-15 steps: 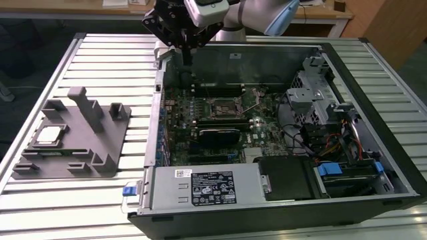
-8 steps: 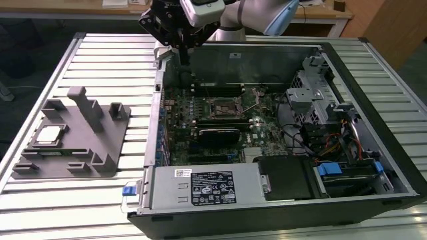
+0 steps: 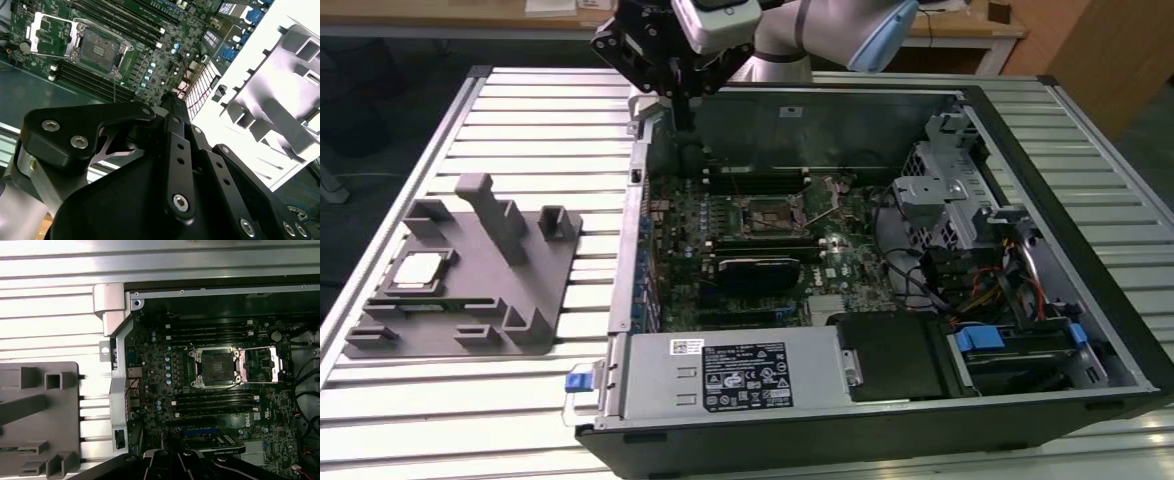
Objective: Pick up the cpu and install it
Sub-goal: 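Reach for the cpu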
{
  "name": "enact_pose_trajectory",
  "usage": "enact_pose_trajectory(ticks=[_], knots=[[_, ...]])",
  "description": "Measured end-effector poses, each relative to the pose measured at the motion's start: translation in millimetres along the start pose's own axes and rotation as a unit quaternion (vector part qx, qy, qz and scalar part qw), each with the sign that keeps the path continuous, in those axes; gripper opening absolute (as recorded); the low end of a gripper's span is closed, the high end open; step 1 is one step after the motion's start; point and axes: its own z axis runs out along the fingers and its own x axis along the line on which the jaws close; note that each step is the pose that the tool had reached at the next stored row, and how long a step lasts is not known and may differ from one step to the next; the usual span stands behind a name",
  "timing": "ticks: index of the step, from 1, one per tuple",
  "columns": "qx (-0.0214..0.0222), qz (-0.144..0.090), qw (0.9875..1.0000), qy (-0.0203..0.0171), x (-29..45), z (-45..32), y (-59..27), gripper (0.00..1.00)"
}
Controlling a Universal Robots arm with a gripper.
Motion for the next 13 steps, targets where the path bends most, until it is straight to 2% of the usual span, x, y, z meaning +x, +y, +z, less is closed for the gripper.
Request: enact_pose_trajectory(ticks=[13], knots=[[0.0, 0.0, 1.0, 0.0, 10.0, -0.3, -0.9, 0.11]])
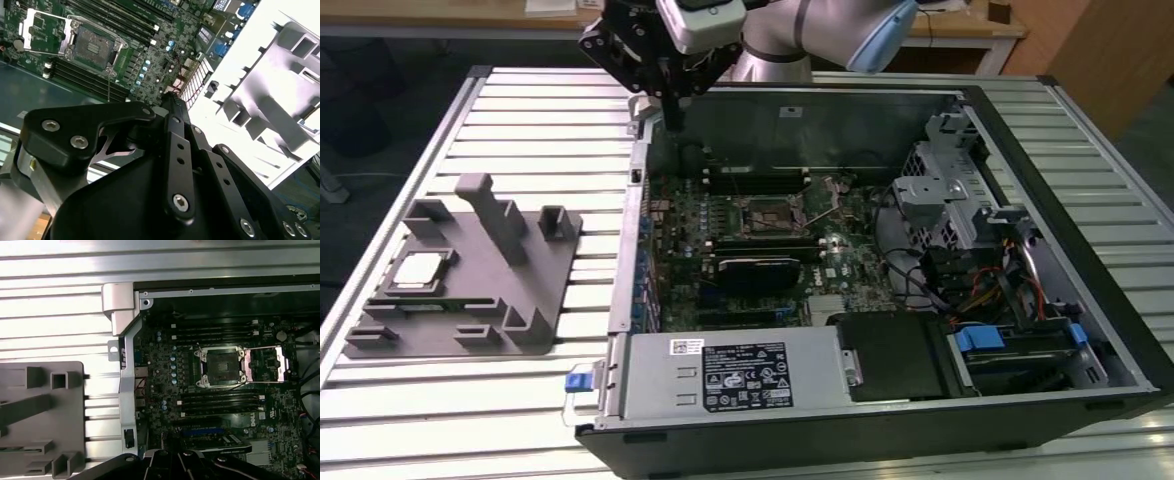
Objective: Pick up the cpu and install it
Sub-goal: 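Reach for the cpu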
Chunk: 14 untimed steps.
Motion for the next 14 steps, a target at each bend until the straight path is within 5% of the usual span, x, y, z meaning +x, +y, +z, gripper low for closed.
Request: enact_pose_trajectory(ticks=[14], knots=[[0.0, 0.0, 1.0, -0.0001, 10.7, -0.3, -1.0, 0.11]])
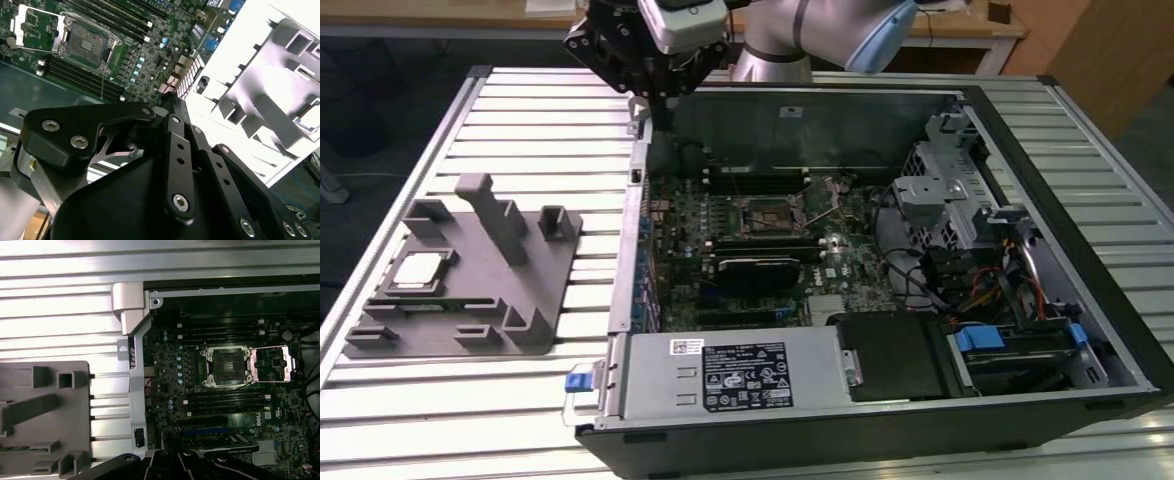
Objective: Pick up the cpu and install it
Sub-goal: 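Reach for the cpu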
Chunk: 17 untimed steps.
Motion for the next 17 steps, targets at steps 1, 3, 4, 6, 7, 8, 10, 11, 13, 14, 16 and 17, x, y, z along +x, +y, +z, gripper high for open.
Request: enact_pose_trajectory(ticks=[1, 3, 4, 6, 7, 8, 10, 11, 13, 14, 16, 17], knots=[[0.0, 0.0, 1.0, 0.0, 0.7, 0.0, 0.0, 0.11], [0.0, 0.0, 1.0, 0.0, 2.1, -0.1, -0.2, 0.11], [0.0, 0.0, 1.0, 0.0, 2.7, -0.1, -0.2, 0.11], [0.0001, 0.0, 1.0, 0.0, 4.3, -0.2, -0.4, 0.11], [0.0, 0.0, 1.0, 0.0, 5.1, -0.2, -0.5, 0.11], [0.0, 0.0, 1.0, 0.0, 5.9, -0.2, -0.5, 0.11], [0.0, 0.0, 1.0, 0.0, 7.4, -0.2, -0.7, 0.11], [0.0, 0.0, 1.0, 0.0, 8.2, -0.3, -0.7, 0.11], [0.0, 0.0, 1.0, 0.0, 9.6, -0.3, -0.8, 0.11], [0.0, 0.0, 1.0, 0.0, 10.3, -0.3, -0.9, 0.11], [0.0, 0.0, 1.0, 0.0, 12.0, -0.4, -1.1, 0.11], [0.0, 0.0, 1.0, 0.0, 12.8, -0.4, -1.1, 0.11]])
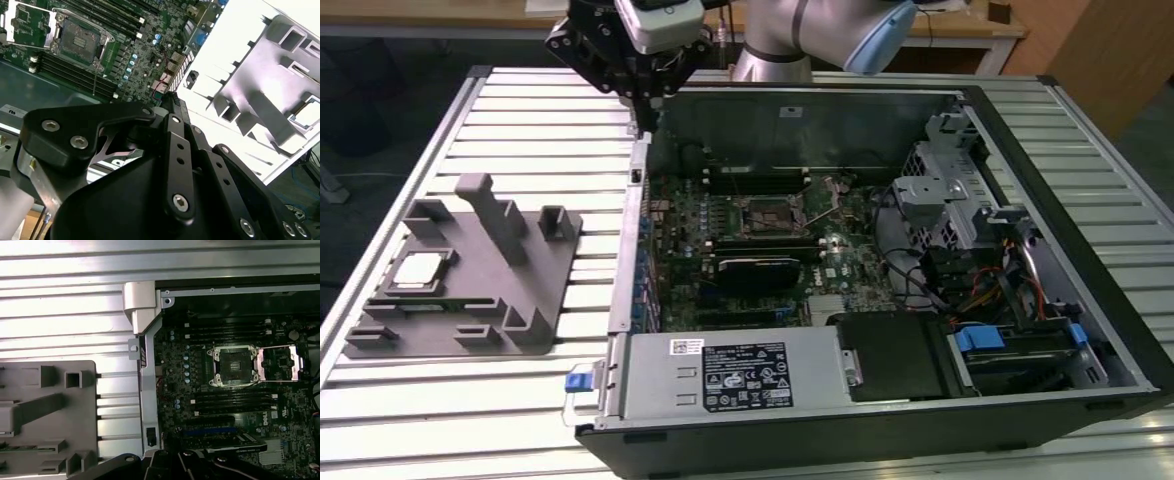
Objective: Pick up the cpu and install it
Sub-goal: 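Reach for the cpu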
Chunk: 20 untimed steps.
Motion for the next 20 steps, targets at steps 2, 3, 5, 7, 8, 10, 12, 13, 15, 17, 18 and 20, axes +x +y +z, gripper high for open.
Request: enact_pose_trajectory(ticks=[2, 3, 5, 7, 8, 10, 12, 13, 15, 17, 18, 20], knots=[[0.0, 0.0, 1.0, 0.0, 1.4, -0.1, -0.1, 0.11], [0.0, 0.0, 1.0, 0.0, 2.1, -0.1, -0.2, 0.11], [0.0, 0.0, 1.0, 0.0, 3.7, -0.1, -0.4, 0.11], [0.0, 0.0, 1.0, 0.0, 5.5, -0.2, -0.5, 0.11], [0.0, 0.0, 1.0, 0.0, 6.5, -0.2, -0.6, 0.11], [0.0, 0.0, 1.0, 0.0, 8.2, -0.2, -0.8, 0.11], [0.0, 0.0, 1.0, 0.0, 9.7, -0.3, -0.9, 0.11], [0.0, 0.0, 1.0, 0.0, 10.4, -0.3, -1.0, 0.11], [0.0, 0.0, 1.0, 0.0, 12.1, -0.4, -1.2, 0.11], [0.0, 0.0, 1.0, 0.0, 13.9, -0.4, -1.4, 0.11], [0.0, 0.0, 1.0, 0.0, 14.9, -0.4, -1.4, 0.11], [0.0, 0.0, 1.0, -0.0001, 16.7, -0.5, -1.6, 0.11]])
